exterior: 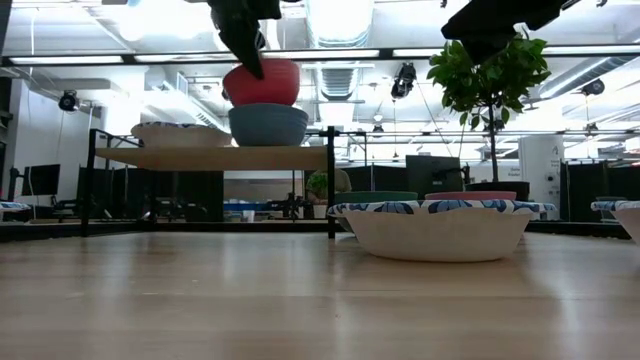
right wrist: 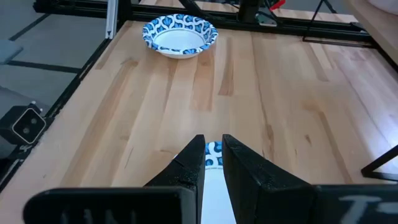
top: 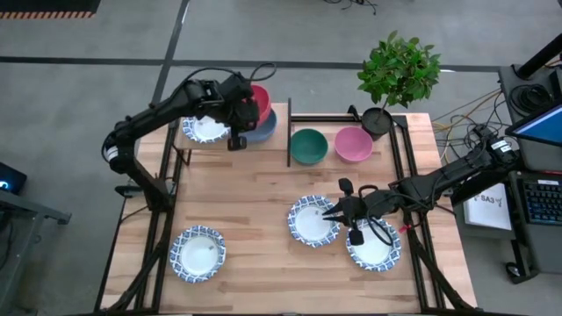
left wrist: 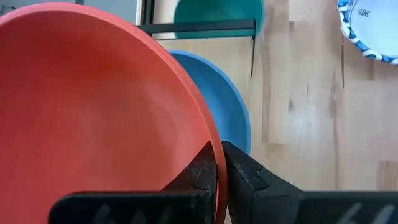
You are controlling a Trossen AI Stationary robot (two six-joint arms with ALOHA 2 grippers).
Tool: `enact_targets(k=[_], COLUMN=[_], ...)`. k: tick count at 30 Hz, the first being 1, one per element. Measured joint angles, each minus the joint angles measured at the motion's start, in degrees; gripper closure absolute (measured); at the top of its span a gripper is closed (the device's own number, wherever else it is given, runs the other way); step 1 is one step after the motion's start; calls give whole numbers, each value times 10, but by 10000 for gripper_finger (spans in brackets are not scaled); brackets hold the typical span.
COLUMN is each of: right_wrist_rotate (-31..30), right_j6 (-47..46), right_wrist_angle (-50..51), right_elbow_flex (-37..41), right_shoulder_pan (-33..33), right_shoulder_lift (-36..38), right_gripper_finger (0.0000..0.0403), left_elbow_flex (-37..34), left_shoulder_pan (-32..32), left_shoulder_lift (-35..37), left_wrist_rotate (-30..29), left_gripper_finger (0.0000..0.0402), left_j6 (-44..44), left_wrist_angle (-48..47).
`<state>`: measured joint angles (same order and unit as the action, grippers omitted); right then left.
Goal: Place and stack bowls onto a shelf
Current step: Stack the orange bowl on top of the blue bowl
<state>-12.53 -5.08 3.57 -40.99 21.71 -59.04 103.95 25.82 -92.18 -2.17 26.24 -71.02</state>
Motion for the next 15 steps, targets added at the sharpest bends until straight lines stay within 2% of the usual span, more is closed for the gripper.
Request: enact_targets(k=[15], right_wrist_rotate=[-1], right_j6=[2], right_wrist_angle=[1], right_elbow_flex=[0], right_shoulder_pan=[0], right_shoulder_lift=[0], right_gripper_finger=[360], left_elbow_flex=[-19], left_shoulder_pan=[0], left_shoulder_lift=[0], left_wrist_rotate=[14], left_gripper_finger=[402], left_j6=[-55], left_wrist_angle=[24])
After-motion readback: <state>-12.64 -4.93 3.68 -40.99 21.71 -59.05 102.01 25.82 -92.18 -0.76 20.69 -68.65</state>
